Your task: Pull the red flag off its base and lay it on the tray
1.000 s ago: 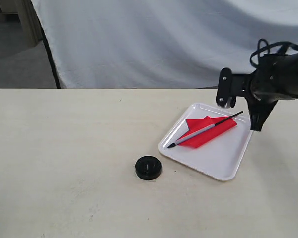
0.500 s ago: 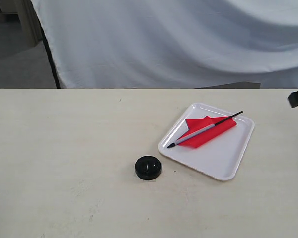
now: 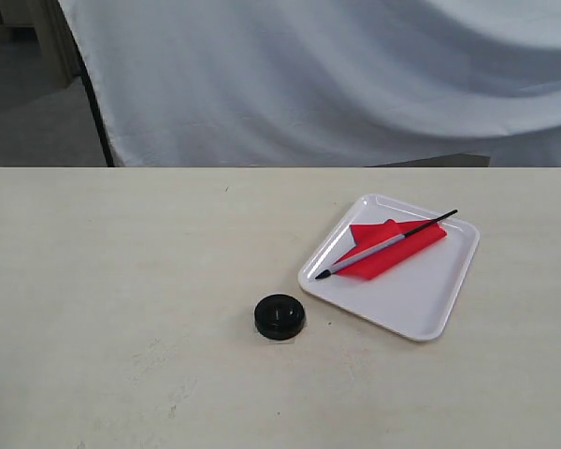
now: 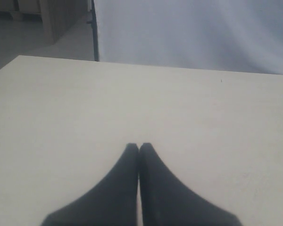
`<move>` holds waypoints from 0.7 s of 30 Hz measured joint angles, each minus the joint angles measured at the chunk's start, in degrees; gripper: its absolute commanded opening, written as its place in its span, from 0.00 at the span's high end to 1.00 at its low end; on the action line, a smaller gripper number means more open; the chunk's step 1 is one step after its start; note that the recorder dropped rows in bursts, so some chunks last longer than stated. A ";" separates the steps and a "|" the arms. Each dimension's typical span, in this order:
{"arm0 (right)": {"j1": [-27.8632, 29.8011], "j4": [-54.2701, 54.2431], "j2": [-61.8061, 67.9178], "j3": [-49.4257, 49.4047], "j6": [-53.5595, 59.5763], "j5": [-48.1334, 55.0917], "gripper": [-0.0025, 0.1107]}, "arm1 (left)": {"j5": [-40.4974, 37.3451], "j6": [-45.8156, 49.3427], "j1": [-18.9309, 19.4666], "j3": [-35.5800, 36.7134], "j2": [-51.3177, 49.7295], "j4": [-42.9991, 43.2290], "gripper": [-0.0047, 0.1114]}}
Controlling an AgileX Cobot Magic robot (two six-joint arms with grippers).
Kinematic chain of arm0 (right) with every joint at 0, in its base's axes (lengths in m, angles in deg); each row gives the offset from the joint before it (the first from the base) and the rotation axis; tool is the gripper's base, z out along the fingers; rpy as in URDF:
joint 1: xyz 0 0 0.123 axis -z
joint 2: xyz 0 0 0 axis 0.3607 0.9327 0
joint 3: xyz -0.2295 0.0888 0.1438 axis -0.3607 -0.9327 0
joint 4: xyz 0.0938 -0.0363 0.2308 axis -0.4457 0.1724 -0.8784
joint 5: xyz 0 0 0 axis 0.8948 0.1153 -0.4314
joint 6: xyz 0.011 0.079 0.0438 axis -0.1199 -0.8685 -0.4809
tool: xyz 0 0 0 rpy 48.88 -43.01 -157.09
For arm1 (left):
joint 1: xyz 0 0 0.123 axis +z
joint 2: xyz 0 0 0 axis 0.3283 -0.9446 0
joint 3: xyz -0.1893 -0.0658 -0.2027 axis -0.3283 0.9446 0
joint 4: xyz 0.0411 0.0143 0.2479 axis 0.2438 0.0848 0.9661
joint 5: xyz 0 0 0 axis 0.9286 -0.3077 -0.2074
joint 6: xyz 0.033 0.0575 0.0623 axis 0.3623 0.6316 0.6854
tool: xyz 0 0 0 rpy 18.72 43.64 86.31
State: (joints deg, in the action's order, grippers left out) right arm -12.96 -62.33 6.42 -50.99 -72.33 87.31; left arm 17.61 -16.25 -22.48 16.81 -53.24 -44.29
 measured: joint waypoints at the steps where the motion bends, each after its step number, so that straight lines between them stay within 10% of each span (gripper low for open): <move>1: -0.38 0.00 -5.87 -5.10 -1.66 -3.91 0.98 | 0.00 0.00 0.00 0.00 0.00 0.00 0.96; 8: -6.50 0.22 -27.89 -10.55 -2.94 -8.28 0.98 | 0.00 0.00 0.00 0.00 0.00 0.00 0.96; 21: -6.54 -1.25 -28.71 -21.67 -5.16 -16.34 0.98 | 0.00 0.00 0.00 0.00 0.00 0.00 0.96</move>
State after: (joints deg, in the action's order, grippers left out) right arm -19.50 -63.58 -22.29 -72.66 -77.48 70.96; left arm 17.61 -16.25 -22.48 16.81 -53.24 -44.29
